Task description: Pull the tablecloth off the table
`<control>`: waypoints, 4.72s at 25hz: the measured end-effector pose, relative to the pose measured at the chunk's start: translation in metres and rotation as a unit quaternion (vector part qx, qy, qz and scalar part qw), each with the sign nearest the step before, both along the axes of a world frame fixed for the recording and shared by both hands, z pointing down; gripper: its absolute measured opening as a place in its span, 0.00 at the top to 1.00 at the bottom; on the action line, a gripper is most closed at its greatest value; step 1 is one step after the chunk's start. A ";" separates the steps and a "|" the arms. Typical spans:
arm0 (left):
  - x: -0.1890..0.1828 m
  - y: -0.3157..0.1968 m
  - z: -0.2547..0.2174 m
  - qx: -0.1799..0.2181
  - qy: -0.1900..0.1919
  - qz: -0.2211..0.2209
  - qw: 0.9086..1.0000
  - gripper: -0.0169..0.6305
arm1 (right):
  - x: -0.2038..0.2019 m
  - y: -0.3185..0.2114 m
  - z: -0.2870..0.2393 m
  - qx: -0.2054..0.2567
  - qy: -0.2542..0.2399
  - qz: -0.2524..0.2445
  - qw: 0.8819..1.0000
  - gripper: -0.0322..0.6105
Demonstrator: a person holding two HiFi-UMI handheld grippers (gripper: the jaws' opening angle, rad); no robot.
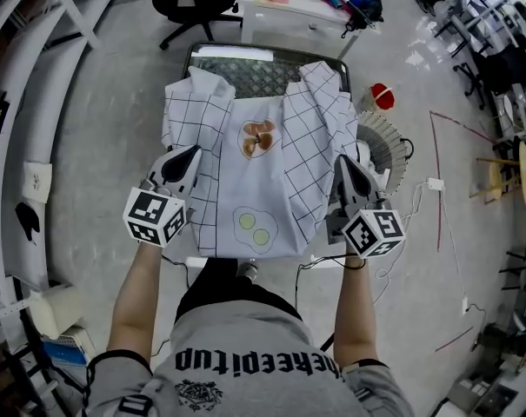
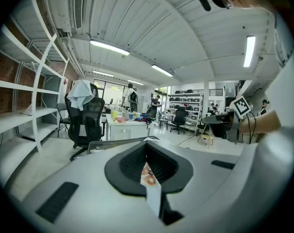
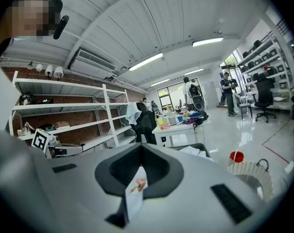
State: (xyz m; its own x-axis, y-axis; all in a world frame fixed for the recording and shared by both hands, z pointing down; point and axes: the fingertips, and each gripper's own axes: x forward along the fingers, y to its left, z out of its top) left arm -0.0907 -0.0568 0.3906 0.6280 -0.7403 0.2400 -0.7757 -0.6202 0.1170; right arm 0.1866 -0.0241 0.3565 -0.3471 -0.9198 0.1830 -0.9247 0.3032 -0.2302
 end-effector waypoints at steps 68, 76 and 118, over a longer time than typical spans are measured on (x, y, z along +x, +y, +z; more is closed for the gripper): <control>-0.086 -0.094 0.260 -0.365 -0.193 -0.214 0.885 0.94 | 0.130 -0.092 0.199 -0.249 -0.008 0.104 0.963 0.81; -0.088 -0.093 0.259 -0.373 -0.194 -0.228 0.878 0.94 | 0.123 -0.104 0.236 -0.299 -0.044 0.067 0.951 0.66; -0.144 -0.163 0.175 -0.309 -0.092 -0.317 0.892 0.95 | 0.200 -0.128 0.153 -0.222 -0.010 0.174 0.959 0.93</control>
State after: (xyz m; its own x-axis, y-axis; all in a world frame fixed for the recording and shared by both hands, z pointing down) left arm -0.2350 -0.2196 0.5653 0.0379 -0.6238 0.7806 -0.9890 0.0886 0.1187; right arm 0.3871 -0.1523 0.5092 -0.0406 -0.8135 0.5802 -0.9460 -0.1556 -0.2844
